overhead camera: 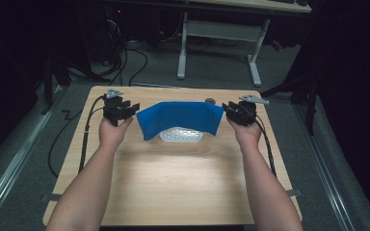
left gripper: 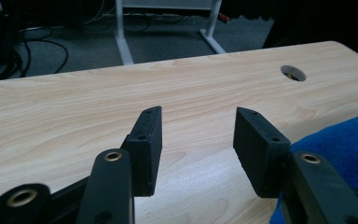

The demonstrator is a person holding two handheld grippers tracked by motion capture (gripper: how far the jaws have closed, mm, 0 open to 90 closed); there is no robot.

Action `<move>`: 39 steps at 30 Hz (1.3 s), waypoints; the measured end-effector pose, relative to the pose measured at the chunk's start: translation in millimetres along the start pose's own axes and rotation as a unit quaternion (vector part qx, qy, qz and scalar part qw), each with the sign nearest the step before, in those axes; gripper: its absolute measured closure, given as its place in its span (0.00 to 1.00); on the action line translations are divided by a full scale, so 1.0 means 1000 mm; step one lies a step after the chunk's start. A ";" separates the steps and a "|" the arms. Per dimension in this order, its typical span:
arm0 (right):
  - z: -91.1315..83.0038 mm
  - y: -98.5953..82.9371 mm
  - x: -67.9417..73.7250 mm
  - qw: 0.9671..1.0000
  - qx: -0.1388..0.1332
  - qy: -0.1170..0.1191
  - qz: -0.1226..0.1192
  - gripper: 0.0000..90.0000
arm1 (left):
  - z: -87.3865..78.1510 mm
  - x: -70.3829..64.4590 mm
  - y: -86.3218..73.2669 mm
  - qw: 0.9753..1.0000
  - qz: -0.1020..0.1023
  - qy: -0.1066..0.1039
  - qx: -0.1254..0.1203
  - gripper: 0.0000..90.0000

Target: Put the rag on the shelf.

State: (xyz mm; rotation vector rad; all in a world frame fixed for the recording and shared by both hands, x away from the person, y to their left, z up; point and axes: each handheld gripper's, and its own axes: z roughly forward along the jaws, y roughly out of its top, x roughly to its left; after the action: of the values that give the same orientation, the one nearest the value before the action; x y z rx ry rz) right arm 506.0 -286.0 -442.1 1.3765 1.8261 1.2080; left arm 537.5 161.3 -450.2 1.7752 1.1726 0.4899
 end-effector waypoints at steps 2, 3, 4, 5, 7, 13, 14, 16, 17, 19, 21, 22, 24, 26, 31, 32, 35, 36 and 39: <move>0.001 0.000 0.001 1.000 0.001 -0.003 -0.003 0.69 | 0.001 0.000 -0.001 1.000 0.005 0.003 0.005 0.58; 0.002 -0.001 0.001 1.000 0.001 -0.005 -0.004 0.68 | 0.001 0.000 -0.001 1.000 0.007 0.004 0.005 0.58; 0.003 -0.001 0.000 1.000 0.001 -0.006 -0.004 0.68 | 0.001 0.000 -0.001 1.000 0.008 0.005 0.005 0.58; 0.003 -0.001 0.000 1.000 0.003 -0.007 -0.001 0.68 | 0.001 0.000 -0.001 1.000 0.010 0.006 0.005 0.57; 0.002 -0.001 -0.001 1.000 0.003 -0.010 -0.001 0.68 | -0.001 -0.001 -0.001 1.000 0.017 0.008 0.005 0.57; -0.012 -0.002 0.002 1.000 -0.006 -0.008 -0.008 0.65 | -0.013 -0.004 -0.003 1.000 0.027 0.012 -0.010 0.56; -0.014 -0.003 0.003 1.000 -0.012 -0.009 -0.009 0.64 | -0.017 -0.004 -0.005 1.000 0.021 0.014 -0.012 0.56; -0.017 -0.004 0.003 1.000 -0.015 -0.010 -0.008 0.63 | -0.020 -0.003 -0.007 1.000 0.019 0.017 -0.012 0.56; -0.019 -0.005 0.003 1.000 -0.015 -0.013 -0.009 0.62 | -0.022 -0.003 -0.009 1.000 0.018 0.019 -0.014 0.56; -0.023 -0.006 0.003 1.000 -0.008 -0.015 -0.012 0.59 | -0.028 -0.003 -0.013 0.999 0.017 0.022 -0.017 0.56; -0.028 -0.008 0.004 1.000 -0.005 -0.018 -0.020 0.57 | -0.034 -0.003 -0.017 0.999 0.019 0.024 -0.017 0.56; -0.032 -0.009 0.005 1.000 -0.010 -0.019 -0.023 0.57 | -0.037 -0.003 -0.019 0.999 0.019 0.024 -0.018 0.56; -0.039 -0.012 0.006 0.999 -0.016 -0.018 -0.028 0.55 | -0.043 -0.006 -0.024 0.999 0.021 0.027 -0.015 0.55; -0.044 -0.013 0.007 0.999 -0.010 -0.016 -0.030 0.54 | -0.048 -0.008 -0.030 0.999 0.026 0.029 -0.015 0.55; -0.065 -0.021 0.018 0.997 -0.007 -0.021 -0.068 0.50 | -0.067 -0.015 -0.043 0.999 0.023 0.024 -0.013 0.55; -0.068 -0.022 0.020 0.997 -0.008 -0.019 -0.074 0.50 | -0.073 -0.018 -0.047 0.999 0.023 0.020 -0.017 0.55; -0.085 -0.026 0.031 0.995 -0.015 -0.021 -0.094 0.48 | -0.089 -0.028 -0.059 0.999 0.030 0.013 -0.017 0.54; -0.085 -0.026 0.031 0.995 -0.015 -0.021 -0.094 0.48 | -0.089 -0.028 -0.059 0.999 0.030 0.013 -0.017 0.54; -0.100 -0.030 0.042 0.994 -0.021 -0.011 -0.105 0.47 | -0.103 -0.041 -0.070 0.999 0.040 0.004 -0.019 0.54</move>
State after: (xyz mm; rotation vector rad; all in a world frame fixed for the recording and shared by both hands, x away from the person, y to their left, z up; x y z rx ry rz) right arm 395.8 -282.0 -421.1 1.1382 1.8653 1.1111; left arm 408.3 183.3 -452.9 1.7939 1.0941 0.5626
